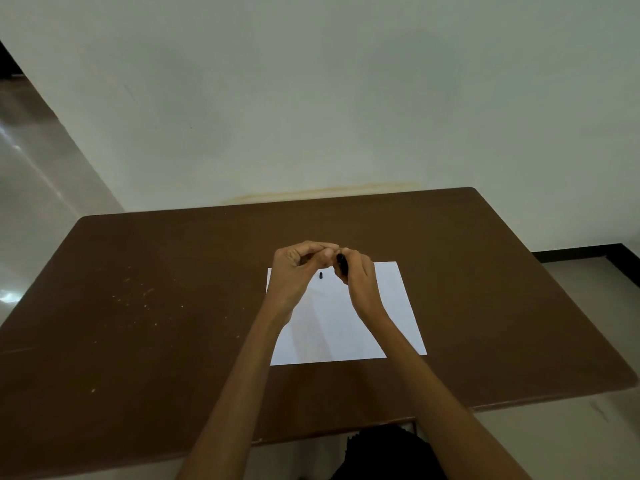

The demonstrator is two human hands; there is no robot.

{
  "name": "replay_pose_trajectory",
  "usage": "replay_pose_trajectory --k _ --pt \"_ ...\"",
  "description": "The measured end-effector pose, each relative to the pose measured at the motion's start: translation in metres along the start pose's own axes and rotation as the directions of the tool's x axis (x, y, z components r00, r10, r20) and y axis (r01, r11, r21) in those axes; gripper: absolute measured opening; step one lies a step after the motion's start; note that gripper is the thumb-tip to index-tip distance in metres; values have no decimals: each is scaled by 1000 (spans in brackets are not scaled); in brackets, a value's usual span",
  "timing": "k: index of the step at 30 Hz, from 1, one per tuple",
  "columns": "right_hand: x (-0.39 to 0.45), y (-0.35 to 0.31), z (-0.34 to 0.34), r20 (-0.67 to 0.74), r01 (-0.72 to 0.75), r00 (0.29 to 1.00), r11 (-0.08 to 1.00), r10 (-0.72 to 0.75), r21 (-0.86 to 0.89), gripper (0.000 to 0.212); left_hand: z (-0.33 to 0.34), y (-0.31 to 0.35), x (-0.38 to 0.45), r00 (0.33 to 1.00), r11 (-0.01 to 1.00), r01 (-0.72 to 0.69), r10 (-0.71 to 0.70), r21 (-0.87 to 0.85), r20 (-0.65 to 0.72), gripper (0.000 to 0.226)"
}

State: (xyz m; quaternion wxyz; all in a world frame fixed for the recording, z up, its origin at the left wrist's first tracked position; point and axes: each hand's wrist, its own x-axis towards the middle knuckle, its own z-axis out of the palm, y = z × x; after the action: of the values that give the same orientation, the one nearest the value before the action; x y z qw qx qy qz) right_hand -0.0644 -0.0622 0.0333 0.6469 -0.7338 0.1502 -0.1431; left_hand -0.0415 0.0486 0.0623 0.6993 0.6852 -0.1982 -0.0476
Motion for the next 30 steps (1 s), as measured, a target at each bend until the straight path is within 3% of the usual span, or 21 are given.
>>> replay_pose_trajectory --k 16,22,26,30 --pt "-5 -1 2 2 -3 1000 1000 3 14 13 -6 -3 8 990 985 -48 25 165 137 20" --pt "-4 9 7 -22 -26 999 999 25 -43 10 -8 -10 6 988 994 -29 12 108 153 22" --pt "5 17 11 12 -43 999 982 46 -183 26 -10 -14 5 990 997 -13 1 81 140 26" --pt "10 23 16 37 -38 998 984 45 -173 30 -12 -21 6 992 995 34 -45 96 118 28"
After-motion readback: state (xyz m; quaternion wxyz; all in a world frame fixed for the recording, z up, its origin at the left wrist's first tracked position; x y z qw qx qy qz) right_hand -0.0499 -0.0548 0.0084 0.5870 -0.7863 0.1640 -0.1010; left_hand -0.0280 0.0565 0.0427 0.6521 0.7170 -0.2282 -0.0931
